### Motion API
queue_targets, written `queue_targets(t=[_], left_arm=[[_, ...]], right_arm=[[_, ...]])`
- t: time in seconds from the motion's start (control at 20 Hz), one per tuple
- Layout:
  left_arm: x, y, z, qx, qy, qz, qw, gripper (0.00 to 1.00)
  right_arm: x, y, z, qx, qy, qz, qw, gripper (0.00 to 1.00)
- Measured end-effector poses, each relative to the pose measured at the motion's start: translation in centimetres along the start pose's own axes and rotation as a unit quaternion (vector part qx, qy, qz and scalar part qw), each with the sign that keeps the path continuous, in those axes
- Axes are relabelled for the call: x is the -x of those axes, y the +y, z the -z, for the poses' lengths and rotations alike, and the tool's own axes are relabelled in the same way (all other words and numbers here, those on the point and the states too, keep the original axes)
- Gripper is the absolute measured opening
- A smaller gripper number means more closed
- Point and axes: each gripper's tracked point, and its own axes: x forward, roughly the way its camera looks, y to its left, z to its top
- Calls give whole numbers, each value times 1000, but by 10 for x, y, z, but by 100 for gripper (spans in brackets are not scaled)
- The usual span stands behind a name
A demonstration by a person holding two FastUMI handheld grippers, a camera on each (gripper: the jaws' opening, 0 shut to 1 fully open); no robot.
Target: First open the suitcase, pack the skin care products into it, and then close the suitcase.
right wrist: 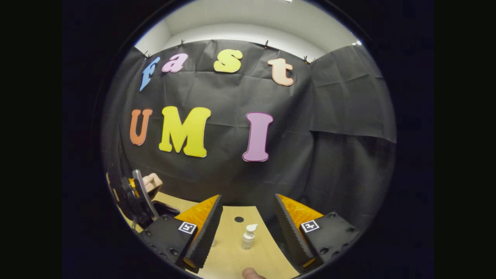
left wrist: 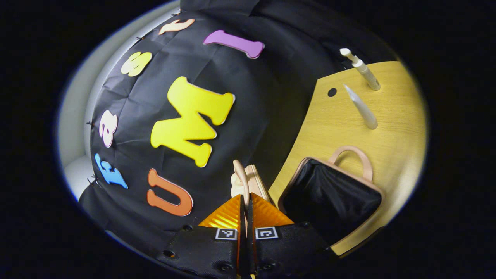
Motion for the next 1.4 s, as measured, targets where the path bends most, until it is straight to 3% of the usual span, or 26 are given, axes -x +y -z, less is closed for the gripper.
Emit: queue_targets(t=[0.25, 0.4, 0.75, 0.9, 1.05, 1.25, 1.4], left_arm=[[-3, 64, 90, -8, 23, -31, 999, 3], [-9, 78, 141, -8, 36, -29, 999, 2], [-35, 72, 263, 65, 81, -5, 995, 2], [-49, 51, 315, 104, 100, 27, 989, 3], [-67, 22, 360, 175, 107, 72, 976, 3], [-83, -19, 396, 286, 117, 129, 942, 3], [-83, -43, 412, 335, 119, 151, 923, 3]], right_arm=[[9, 56, -9, 3, -4, -16, 1000, 78], [13, 81, -8, 2, 4, -23, 1000, 79], [22, 111, -1, 4, 29, -18, 999, 79], [27, 118, 4, 6, 41, -12, 999, 79], [34, 127, 13, 9, 58, -9, 998, 78], [42, 135, 26, 8, 85, -4, 996, 78], [47, 138, 34, 18, 97, -2, 995, 79]])
